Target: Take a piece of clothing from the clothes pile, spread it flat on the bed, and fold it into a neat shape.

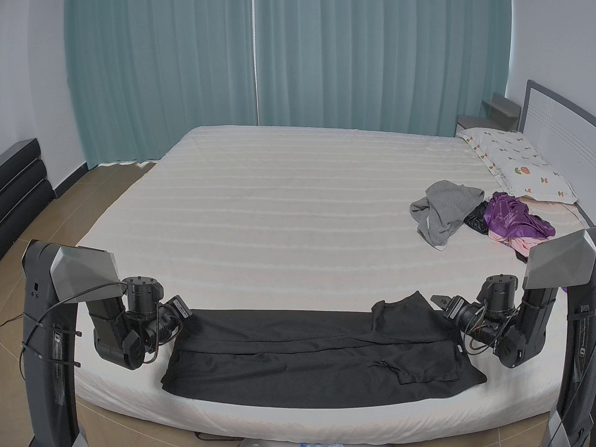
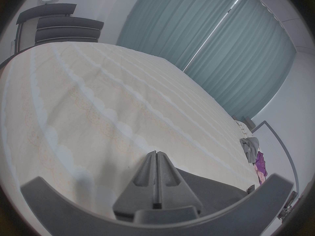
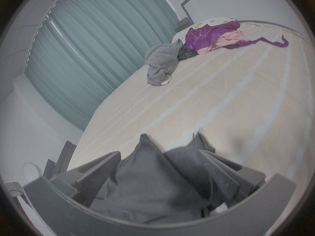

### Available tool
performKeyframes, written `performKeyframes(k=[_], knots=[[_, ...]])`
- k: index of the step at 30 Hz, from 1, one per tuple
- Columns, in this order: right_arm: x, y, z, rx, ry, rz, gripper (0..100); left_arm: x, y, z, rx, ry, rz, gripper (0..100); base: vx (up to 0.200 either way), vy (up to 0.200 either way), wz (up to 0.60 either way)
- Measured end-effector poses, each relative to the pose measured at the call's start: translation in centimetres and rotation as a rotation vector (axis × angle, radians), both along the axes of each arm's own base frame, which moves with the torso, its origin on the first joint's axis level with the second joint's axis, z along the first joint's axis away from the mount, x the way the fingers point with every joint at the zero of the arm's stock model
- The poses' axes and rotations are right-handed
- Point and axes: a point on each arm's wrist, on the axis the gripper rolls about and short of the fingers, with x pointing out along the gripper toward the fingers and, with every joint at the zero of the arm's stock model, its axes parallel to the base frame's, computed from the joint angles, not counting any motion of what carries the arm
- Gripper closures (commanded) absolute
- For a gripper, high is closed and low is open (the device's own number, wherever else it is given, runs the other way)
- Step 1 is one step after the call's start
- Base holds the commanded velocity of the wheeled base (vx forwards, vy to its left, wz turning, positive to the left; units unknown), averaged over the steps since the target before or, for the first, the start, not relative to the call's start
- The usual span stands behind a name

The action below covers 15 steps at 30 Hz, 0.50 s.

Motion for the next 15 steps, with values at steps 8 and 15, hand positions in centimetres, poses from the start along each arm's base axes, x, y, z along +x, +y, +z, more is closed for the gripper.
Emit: performKeyframes(k=[8,15], knots=[[3.2,-1.4,-1.2,-0.024,0.002,-0.030,0,0.0,-0.1,-0.1,0.001,0.002,-0.002,100,0.000,0.000,0.00],[4.4,-2.7,-1.6,-0.049,-0.002,-0.060,0,-0.1,-0.1,-0.1,0.005,0.004,-0.004,100,0.000,0.000,0.00]])
